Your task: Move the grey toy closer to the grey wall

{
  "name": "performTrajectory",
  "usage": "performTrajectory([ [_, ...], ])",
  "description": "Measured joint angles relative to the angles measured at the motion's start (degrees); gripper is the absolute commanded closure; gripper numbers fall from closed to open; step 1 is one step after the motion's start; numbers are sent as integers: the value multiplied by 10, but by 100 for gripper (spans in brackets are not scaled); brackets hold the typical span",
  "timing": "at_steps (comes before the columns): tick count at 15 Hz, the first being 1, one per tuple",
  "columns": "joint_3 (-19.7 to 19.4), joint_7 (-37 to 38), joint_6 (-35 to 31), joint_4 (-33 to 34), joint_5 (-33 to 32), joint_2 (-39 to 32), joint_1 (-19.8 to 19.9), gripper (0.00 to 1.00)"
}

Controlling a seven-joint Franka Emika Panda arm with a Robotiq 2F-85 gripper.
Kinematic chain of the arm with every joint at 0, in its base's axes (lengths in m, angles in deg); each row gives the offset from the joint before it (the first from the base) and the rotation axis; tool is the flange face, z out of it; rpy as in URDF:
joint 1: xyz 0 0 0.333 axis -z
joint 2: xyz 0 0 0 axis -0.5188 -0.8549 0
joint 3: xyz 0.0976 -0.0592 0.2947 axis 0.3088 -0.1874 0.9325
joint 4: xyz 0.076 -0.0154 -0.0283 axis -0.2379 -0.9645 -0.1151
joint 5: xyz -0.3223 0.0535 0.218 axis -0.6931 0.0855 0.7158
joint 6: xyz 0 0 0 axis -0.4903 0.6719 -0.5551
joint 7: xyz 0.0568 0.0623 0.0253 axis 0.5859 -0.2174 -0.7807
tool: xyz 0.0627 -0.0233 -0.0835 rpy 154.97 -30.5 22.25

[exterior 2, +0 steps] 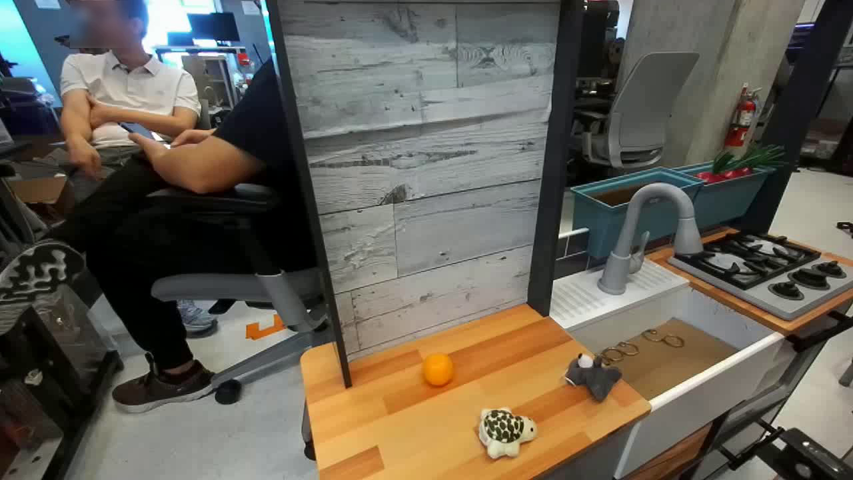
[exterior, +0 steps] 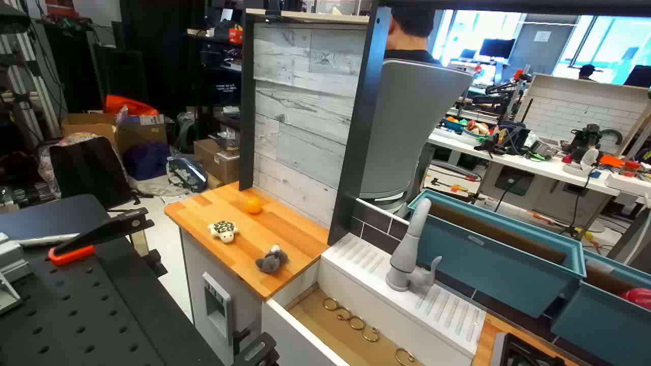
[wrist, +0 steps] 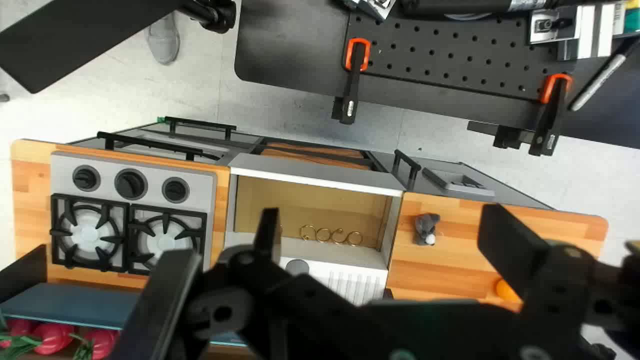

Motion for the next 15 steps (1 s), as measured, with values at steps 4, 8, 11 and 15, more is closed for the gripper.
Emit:
performTrajectory([
  [4, 0, 0, 0, 1, 0, 0, 0, 0],
  [8, 0, 0, 0, 1, 0, 0, 0, 0],
  [11, 0, 0, 0, 0, 0, 0, 0, 0],
  [15, 24, 38, -16, 0, 0, -14, 0, 0],
])
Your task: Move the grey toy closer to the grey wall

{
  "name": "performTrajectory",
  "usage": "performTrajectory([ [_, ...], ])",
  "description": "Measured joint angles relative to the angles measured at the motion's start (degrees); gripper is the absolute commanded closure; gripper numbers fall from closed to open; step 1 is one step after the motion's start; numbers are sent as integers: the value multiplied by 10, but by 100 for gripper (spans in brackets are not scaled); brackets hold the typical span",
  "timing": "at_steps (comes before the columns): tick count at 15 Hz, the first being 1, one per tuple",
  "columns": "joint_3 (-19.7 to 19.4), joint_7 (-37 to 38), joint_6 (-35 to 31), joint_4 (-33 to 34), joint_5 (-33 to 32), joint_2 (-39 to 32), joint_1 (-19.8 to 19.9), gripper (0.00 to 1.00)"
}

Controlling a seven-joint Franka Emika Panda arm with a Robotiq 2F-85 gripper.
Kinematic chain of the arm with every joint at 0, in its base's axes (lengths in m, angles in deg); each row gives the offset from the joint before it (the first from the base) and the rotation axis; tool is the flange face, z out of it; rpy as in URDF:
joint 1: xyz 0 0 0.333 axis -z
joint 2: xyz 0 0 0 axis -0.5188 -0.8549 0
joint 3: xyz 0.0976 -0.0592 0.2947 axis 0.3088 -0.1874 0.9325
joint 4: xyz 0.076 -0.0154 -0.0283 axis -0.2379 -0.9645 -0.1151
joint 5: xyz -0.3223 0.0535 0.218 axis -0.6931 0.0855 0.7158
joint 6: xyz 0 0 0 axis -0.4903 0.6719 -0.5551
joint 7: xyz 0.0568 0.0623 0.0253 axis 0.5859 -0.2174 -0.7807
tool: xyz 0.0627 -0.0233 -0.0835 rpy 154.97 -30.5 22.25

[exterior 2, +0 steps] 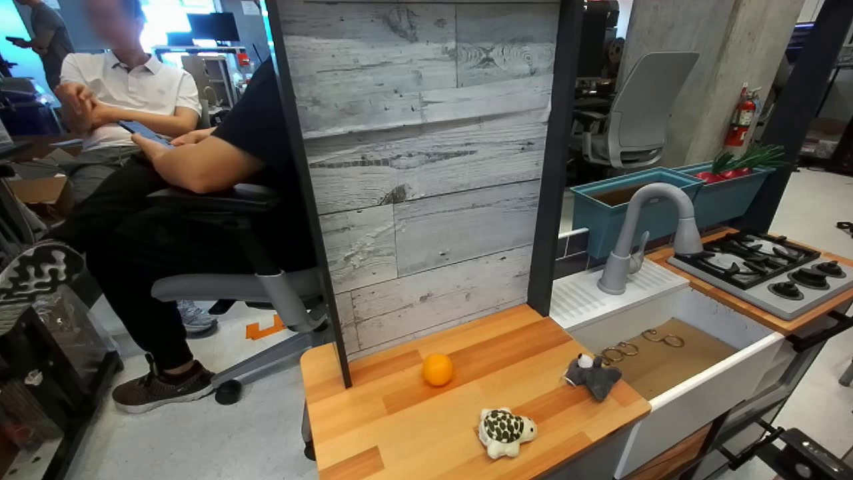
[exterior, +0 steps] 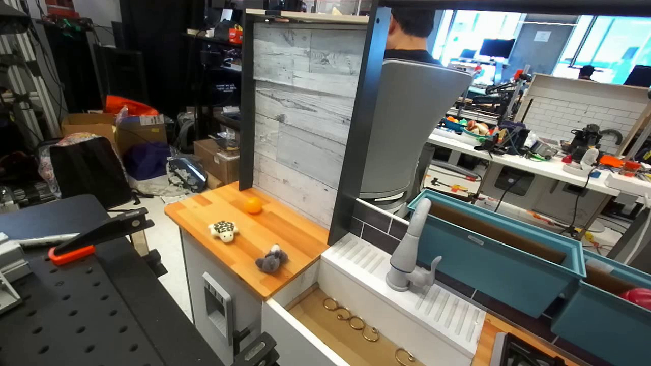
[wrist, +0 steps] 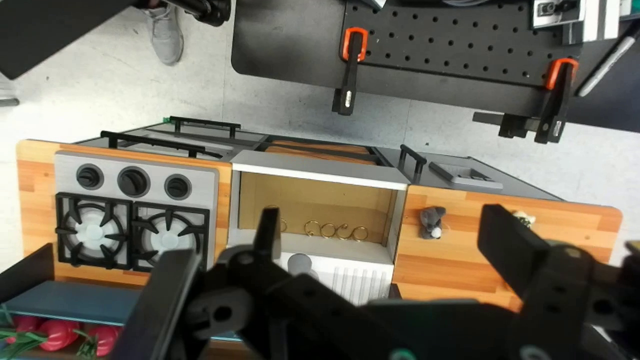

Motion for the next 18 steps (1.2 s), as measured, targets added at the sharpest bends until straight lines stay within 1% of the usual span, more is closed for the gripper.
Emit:
performTrajectory([
  [2, 26, 32, -25, 0, 0, -21, -7, 0],
  [5, 73, 88, -58, 2, 0, -70, -29, 0],
  [8, 120, 166, -83, 12, -17, -141, -51, 0],
  [10, 143, 216, -99, 24, -36, -198, -65, 0],
  [13, 161, 265, -126, 51, -50, -284, -87, 0],
  [18, 161, 305, -199, 106, -53, -422, -114, 0],
])
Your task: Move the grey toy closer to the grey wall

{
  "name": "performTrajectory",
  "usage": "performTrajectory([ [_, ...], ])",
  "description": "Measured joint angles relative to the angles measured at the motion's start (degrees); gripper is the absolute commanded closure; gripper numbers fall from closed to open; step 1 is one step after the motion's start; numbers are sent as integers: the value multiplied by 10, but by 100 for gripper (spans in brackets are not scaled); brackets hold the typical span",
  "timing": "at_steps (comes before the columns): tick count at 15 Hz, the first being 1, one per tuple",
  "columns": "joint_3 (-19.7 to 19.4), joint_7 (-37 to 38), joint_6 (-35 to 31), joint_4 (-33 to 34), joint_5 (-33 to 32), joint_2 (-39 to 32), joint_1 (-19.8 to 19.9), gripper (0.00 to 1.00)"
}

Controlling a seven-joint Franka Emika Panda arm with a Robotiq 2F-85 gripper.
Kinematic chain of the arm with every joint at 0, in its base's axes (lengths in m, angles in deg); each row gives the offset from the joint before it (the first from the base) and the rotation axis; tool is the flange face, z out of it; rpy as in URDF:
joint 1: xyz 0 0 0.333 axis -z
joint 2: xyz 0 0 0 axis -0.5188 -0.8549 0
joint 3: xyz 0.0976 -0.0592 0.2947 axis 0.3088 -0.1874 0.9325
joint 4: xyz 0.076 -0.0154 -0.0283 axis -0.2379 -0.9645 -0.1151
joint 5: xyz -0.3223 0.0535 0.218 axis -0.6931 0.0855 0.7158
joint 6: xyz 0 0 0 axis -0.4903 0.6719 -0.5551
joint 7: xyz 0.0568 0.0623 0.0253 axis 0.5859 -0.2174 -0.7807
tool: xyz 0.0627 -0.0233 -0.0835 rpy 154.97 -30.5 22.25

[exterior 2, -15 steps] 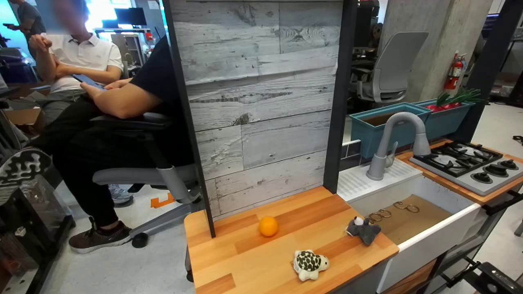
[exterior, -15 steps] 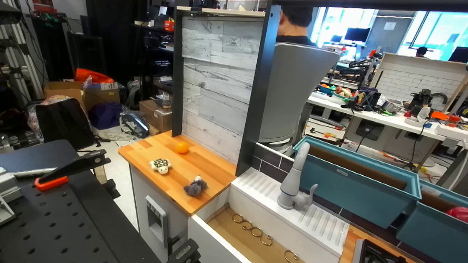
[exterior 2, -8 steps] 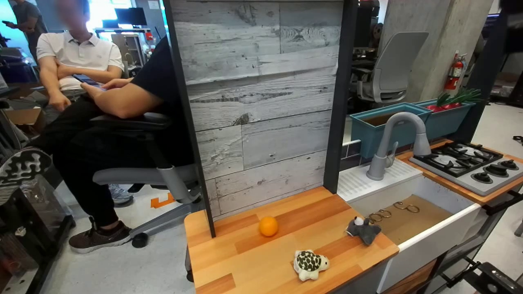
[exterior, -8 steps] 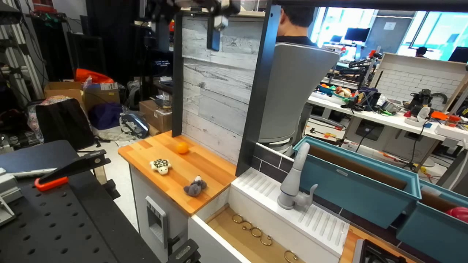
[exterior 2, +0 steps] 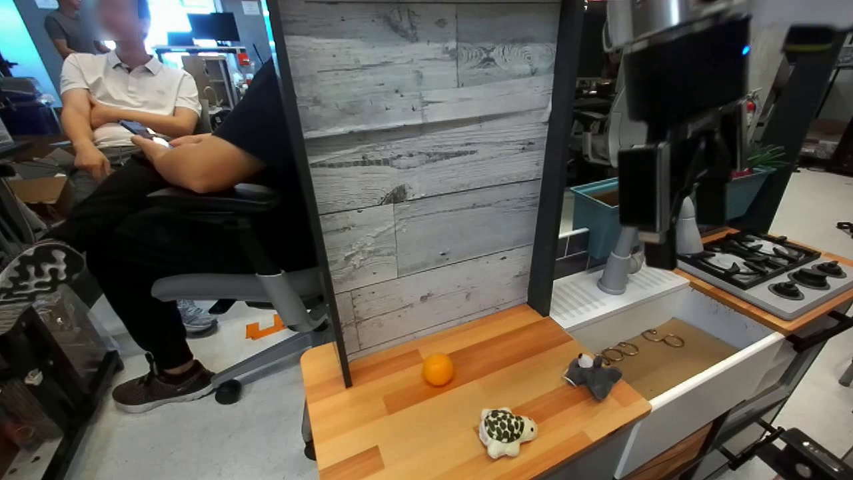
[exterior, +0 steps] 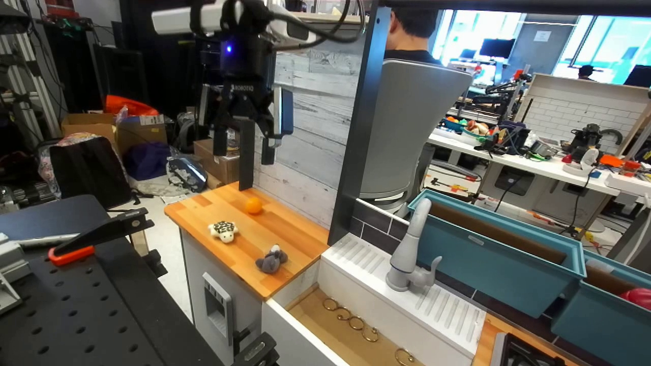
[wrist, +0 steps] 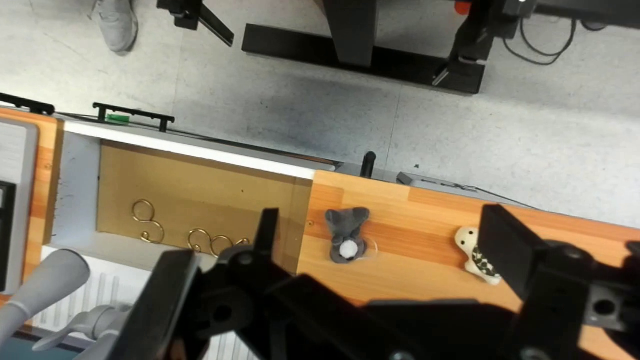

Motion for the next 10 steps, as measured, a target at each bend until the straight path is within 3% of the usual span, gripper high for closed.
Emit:
performTrajectory([
  [6, -51, 61, -109, 65, -47, -127, -38, 0],
  [10, -86, 80, -128, 104, -54, -198, -69, 0],
])
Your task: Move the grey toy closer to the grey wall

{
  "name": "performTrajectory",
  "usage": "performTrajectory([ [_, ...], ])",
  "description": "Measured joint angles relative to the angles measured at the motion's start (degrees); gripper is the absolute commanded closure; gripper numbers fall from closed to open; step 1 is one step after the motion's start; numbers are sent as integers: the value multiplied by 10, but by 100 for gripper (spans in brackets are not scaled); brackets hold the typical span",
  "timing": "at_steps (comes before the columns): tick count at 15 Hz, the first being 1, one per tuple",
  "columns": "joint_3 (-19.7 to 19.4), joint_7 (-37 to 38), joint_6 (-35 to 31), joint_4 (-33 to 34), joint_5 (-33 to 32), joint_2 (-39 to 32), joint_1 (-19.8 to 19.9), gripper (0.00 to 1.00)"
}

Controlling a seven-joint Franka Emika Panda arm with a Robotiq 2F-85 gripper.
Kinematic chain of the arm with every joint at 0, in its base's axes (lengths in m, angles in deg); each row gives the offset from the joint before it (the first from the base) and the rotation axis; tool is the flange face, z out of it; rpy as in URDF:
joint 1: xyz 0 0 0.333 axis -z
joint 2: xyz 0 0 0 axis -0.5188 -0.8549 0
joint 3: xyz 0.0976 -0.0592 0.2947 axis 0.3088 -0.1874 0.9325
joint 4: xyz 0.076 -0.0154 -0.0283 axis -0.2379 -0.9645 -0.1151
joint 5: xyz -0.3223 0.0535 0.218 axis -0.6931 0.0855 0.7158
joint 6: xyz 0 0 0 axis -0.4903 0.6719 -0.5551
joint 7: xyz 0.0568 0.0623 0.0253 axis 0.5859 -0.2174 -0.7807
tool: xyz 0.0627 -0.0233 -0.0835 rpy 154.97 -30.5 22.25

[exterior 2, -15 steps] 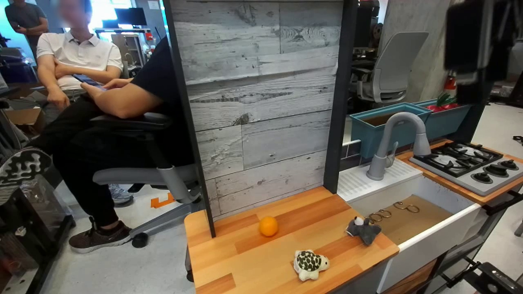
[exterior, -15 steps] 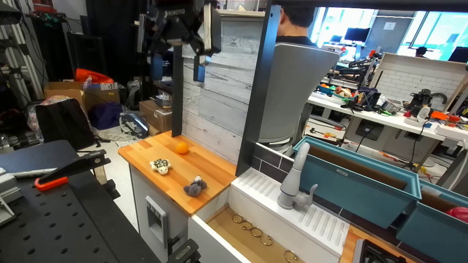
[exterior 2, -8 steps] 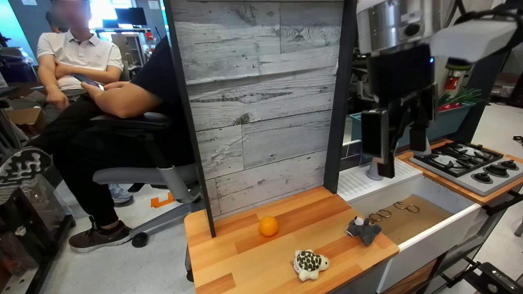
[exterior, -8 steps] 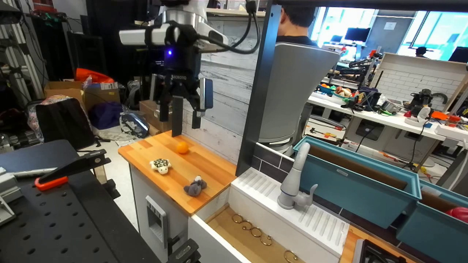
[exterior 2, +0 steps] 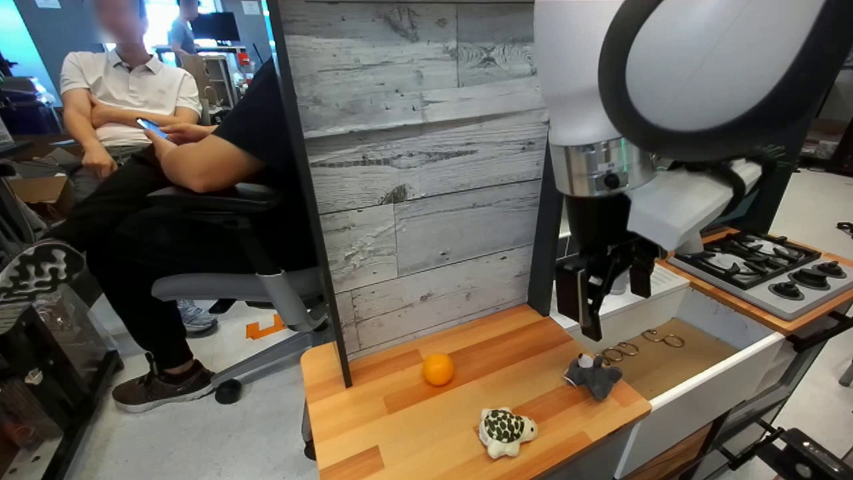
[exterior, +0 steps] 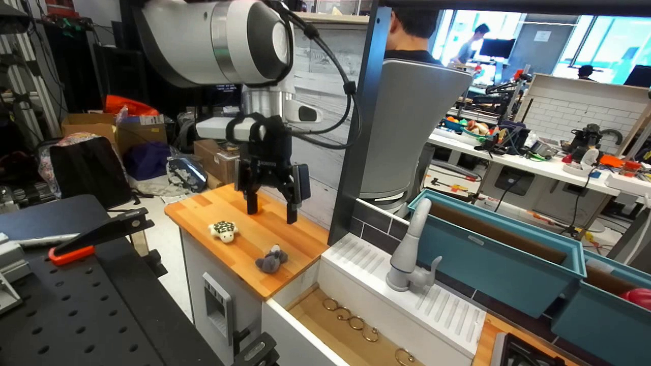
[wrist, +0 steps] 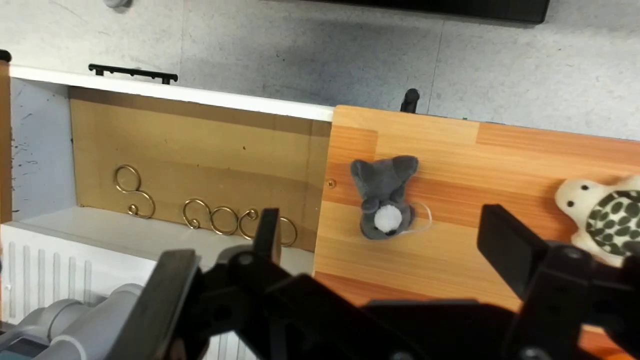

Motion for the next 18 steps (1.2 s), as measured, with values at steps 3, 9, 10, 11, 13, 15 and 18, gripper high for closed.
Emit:
performTrajectory([
  [3, -11, 5, 0, 32, 0, -47, -16, 0],
  [9, -25, 9, 4, 90, 2, -117, -29, 0],
  [10, -25, 9, 8, 100, 3, -128, -29, 0],
  [11, -25, 9, 11, 110, 4, -138, -29, 0],
  [13, -25, 9, 23, 131, 7, -159, -29, 0],
  [15, -25, 9, 39, 152, 9, -178, -31, 26],
  [18, -24, 9, 73, 184, 11, -198, -34, 50],
])
